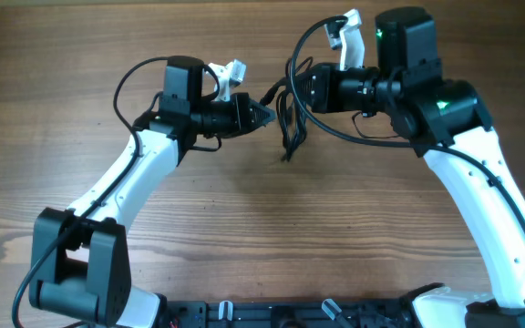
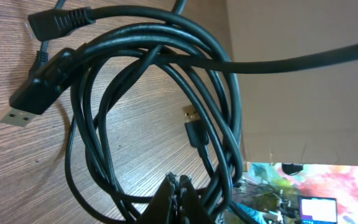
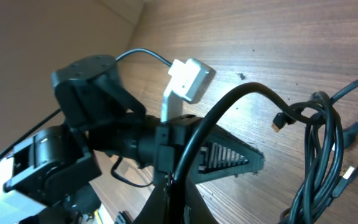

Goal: Untangle cables

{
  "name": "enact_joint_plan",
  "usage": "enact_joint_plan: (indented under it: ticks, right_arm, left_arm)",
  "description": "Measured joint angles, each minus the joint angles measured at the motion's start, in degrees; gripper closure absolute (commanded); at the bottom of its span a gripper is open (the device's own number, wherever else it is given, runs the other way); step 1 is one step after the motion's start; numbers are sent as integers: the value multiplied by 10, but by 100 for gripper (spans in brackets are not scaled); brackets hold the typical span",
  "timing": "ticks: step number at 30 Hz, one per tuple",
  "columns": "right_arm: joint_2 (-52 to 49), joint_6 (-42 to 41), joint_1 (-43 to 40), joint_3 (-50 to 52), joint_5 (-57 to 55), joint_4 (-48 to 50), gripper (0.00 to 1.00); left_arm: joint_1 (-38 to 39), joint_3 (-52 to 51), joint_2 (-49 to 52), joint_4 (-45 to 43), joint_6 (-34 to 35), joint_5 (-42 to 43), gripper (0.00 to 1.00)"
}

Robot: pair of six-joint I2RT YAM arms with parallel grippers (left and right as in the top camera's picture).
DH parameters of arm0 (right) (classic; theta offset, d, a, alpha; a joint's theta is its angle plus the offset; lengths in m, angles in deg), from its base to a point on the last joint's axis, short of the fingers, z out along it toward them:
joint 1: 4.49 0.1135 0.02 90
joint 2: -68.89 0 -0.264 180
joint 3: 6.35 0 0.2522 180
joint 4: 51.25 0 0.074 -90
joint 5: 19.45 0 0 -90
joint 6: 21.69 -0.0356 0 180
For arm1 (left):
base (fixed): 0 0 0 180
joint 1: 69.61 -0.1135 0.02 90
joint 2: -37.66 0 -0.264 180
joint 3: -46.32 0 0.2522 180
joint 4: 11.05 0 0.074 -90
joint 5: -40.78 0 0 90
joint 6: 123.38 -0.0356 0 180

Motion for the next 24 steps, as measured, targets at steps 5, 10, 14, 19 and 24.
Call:
enact_joint_plan:
  ticks: [5,10,14,19,24]
  right_arm:
    - [-51,-13,8,0,-6,-6,96]
    - [-92,-26,30,0,-68,-23,96]
    - [-140,-30,28,0,-134,-26,91]
    - [-191,-31,28,0,-156,-33,55]
    - [-212,-35,28,0,-162,-43,50]
  left_arm:
    - [-6,3,0,76,8,-21,78]
    - [-14,2,0,157,9,-124,72]
    - [-24,2,0,157,9,-157,60]
    - [-24,2,0,165,0,-169,57]
    - [-21,2,0,176,-12,-169,49]
